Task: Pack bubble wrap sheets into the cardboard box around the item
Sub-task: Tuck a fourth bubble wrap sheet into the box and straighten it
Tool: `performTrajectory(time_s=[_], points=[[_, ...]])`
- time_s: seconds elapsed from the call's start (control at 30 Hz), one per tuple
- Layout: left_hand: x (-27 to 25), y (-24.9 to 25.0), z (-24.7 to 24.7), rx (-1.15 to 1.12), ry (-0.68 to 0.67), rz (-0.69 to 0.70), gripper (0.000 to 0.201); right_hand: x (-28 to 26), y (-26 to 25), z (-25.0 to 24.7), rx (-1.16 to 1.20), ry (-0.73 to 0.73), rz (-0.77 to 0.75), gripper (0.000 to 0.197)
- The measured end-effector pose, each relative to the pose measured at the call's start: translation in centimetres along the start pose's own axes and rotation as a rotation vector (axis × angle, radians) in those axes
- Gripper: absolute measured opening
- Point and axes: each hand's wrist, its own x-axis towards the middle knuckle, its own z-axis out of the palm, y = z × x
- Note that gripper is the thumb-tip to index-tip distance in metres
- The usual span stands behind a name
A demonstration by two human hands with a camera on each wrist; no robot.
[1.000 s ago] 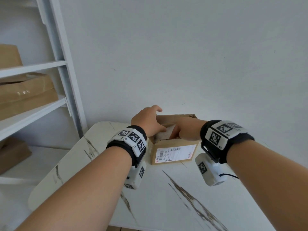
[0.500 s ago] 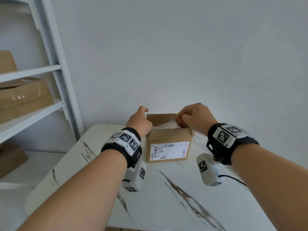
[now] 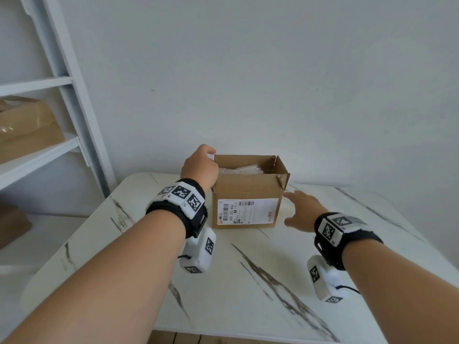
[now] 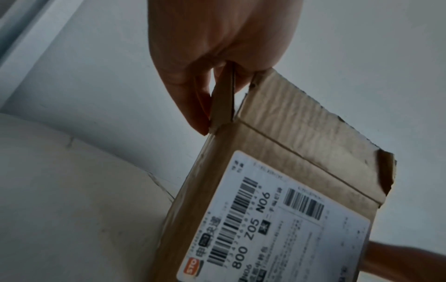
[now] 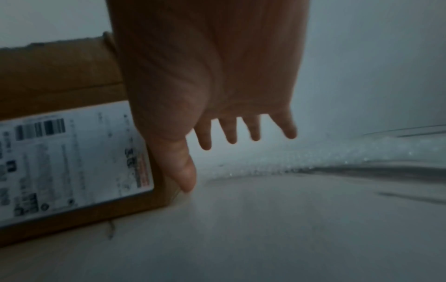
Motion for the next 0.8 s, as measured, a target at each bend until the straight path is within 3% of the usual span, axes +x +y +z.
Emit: performTrajectory(time_s=[0.07,0.17,0.5,0.7,0.8], points=[[0.1,-0.1,0.1,0.001,0.003,0.007,0.043,0.6,0.2,1.3,-0.052,-0.098,0.083,0.086],[0.2,-0.2,0.3,0.012,0.013,0.014,0.043,0.8,0.6,1.8,-0.075,-0.122,0.123,0.082],[-0.4,-0.2,0.1,0.018,0.029,0.026,0.037,-1.6,0.4,0.8,-0.197,0.052,0.138,0.034],[-1.6,0.7,-0.9,0.02,0.049,0.045,0.037,-3.9,0.4,-2.6,0.054,0.175,0.288,0.012],[-2.2,1.8,-1.8,0.034,0.058,0.071,0.038,-4.6,0.3,-6.0,0.19,0.298,0.274,0.018]])
